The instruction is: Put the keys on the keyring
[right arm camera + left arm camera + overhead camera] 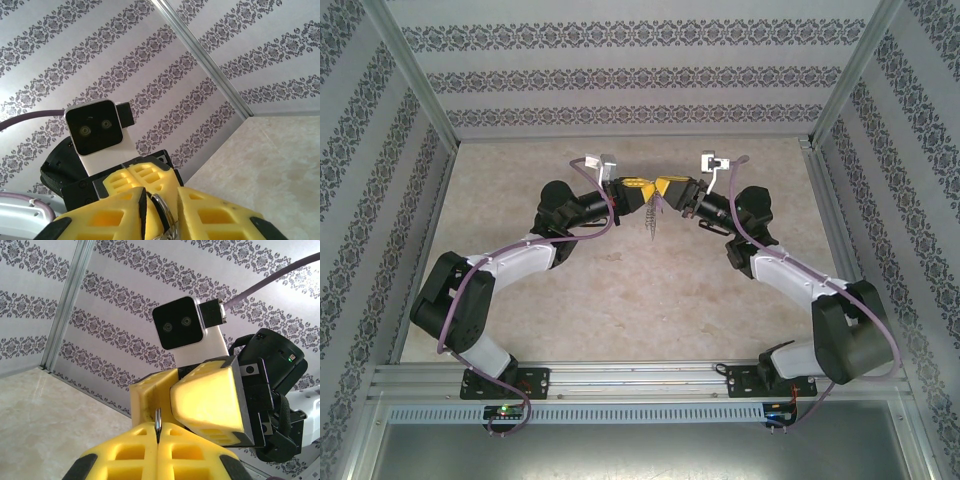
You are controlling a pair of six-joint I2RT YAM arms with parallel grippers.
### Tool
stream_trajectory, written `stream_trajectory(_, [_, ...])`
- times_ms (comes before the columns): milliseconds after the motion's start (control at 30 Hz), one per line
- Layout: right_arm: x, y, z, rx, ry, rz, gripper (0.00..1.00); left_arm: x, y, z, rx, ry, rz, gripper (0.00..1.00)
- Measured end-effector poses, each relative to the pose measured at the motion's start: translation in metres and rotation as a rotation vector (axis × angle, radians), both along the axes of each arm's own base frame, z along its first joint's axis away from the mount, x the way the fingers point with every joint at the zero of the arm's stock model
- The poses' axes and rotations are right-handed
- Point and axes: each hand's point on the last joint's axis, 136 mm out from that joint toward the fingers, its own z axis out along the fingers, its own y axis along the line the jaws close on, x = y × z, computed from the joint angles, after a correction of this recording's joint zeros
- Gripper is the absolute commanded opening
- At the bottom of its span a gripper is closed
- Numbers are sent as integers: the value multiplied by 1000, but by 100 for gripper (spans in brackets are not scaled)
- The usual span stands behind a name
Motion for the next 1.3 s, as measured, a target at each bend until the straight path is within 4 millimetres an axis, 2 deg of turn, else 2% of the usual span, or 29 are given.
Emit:
stream_trajectory(67, [1, 1, -1, 0, 4, 3, 20, -1, -1, 0, 1, 2, -2, 0])
stream_trajectory(267, [0, 0, 0, 0, -9, 10, 0, 2, -2, -1, 3, 10, 0, 0])
stream_trajectory(400, [0, -1, 0, -1, -15, 12, 0, 3, -3, 1, 2, 13, -1, 0])
stream_trajectory(567, [2, -5, -3, -15, -12, 11, 0, 3, -4, -3, 25, 9, -1, 23])
stream_trajectory(767, [9, -19, -25, -116, 28, -24, 0, 1, -4, -8, 107, -15, 10, 35])
stream_trajectory(867, [6, -21, -33, -198, 26, -32, 0, -3, -1, -1, 151, -54, 21, 38])
stream_trajectory(1000, [-1, -23, -34, -284, -19, -33, 0, -6, 1, 7, 197, -102, 28, 40])
stream_trajectory(1300, [-20, -21, -42, -398, -69, 48, 0, -9, -3, -7, 290, -83, -48, 42])
